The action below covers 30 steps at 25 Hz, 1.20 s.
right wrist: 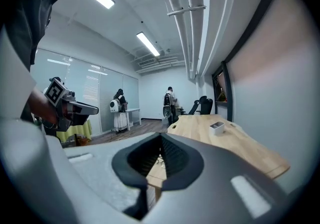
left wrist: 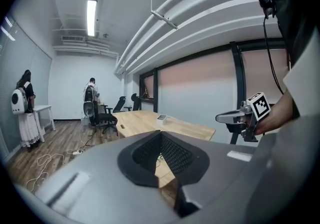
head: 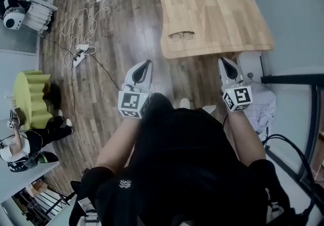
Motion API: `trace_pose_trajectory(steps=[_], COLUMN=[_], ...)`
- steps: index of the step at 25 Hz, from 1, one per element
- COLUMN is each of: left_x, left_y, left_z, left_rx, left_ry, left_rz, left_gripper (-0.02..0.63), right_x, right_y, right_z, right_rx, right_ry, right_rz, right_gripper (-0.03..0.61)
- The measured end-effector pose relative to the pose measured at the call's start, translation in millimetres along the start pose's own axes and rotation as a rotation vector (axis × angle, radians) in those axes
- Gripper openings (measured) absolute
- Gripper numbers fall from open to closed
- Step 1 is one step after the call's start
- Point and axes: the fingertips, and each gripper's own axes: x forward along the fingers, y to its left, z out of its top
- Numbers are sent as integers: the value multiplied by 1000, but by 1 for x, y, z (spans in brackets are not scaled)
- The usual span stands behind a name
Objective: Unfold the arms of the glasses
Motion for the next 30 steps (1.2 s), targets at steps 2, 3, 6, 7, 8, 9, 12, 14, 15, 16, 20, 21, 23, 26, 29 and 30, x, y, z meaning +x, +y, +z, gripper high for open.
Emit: trace_pose_trajectory(steps=[2,3,6,7,8,9,12,14,15,16,20,21,23,26,29,30], left_x=[10,15,34,42,51,61,93,117,130,143,188,197,211,229,248,254], left_y=[-3,-5,-8,-7,-7,-6,-5,-3,-1,2,6,7,10,16,25,26], left_z=[-5,-6,-4,-3,-2,-2,2,4,5,5,7,7,5,-2,-14,-19], left_rx=[-5,-4,12,18,25,34,61,77,77,69,45,49,55,64,69,71], left_ry=[15,20,30,31,33,34,31,23,20,19,25,28,34,48,74,86], left_rz=[0,-5,-34,-43,-55,-71,-144,-189,-207,-225,-321,-344,-379,-427,-468,-482], left_gripper=[6,6,6,6,6,6,6,6,6,6,8,10,12,12,16,28], right_x=[4,4,9,12,15,18,24,29,32,36,57,64,81,111,141,151], right_y=[-5,-8,-18,-23,-27,-31,-42,-47,-50,-54,-70,-73,-75,-80,-85,-87], right_z=[-8,-13,-27,-30,-32,-34,-32,-26,-24,-24,-29,-28,-22,-16,-10,-7], right_rx=[12,20,46,55,63,72,92,84,75,64,74,83,90,84,48,29], right_ry=[23,33,57,60,63,66,71,70,71,75,113,120,136,151,151,155], right_rz=[13,11,-2,-6,-14,-27,-69,-79,-86,-98,-166,-177,-183,-188,-185,-180], right_gripper=[0,0,0,0,0,0,0,0,0,0,0,0,0,0,0,0])
